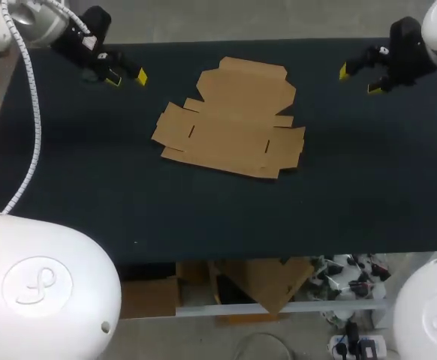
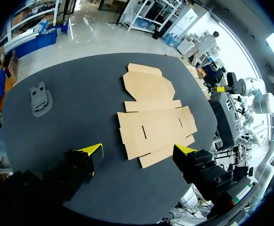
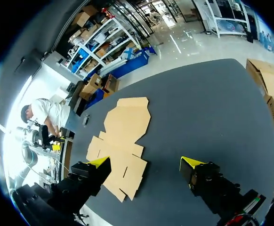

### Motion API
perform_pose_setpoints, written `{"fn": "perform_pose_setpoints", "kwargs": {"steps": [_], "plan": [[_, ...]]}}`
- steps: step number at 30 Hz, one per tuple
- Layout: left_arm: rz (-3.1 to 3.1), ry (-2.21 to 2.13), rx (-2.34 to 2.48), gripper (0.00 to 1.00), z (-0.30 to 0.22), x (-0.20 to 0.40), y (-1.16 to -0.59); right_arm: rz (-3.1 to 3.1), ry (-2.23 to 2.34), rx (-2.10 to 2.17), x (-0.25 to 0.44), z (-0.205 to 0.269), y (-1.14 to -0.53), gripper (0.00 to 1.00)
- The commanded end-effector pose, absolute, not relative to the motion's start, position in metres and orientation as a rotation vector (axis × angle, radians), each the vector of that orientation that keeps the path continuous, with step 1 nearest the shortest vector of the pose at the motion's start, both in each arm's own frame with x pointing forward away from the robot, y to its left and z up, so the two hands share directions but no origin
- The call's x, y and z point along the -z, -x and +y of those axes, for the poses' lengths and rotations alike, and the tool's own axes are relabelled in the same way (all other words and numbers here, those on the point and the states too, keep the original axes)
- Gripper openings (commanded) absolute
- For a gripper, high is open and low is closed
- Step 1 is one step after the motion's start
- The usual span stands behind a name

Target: Assemble the packaging by folding the flat box into shape, placing the metal phone stand inside, and closing the box properly

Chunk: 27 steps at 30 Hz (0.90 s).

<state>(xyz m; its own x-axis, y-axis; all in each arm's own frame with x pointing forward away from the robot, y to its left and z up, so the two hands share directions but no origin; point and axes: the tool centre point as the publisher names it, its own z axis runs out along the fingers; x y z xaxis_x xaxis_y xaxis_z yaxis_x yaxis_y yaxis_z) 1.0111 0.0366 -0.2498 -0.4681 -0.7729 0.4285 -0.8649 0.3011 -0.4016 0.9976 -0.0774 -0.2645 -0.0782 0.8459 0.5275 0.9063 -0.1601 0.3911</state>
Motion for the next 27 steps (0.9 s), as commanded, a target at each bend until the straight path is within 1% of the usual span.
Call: {"fn": "perform_pose_setpoints", "kwargs": {"steps": [1,10,27], "plan": [[-2.395,-1.506,-0.864,1.00,0.031,0.260,-1.018,-1.926,2.094,1.033,0.261,-0.081,-0.991,1.00],[-2.379,-1.493,-0.822,1.00,0.019,0.283,-1.020,-1.874,2.097,0.988,0.267,-0.077,-0.977,1.00],[-2.338,-1.485,-0.747,1.00,0.017,0.324,-1.031,-1.894,2.042,0.899,0.277,-0.067,-0.964,1.00]]}}
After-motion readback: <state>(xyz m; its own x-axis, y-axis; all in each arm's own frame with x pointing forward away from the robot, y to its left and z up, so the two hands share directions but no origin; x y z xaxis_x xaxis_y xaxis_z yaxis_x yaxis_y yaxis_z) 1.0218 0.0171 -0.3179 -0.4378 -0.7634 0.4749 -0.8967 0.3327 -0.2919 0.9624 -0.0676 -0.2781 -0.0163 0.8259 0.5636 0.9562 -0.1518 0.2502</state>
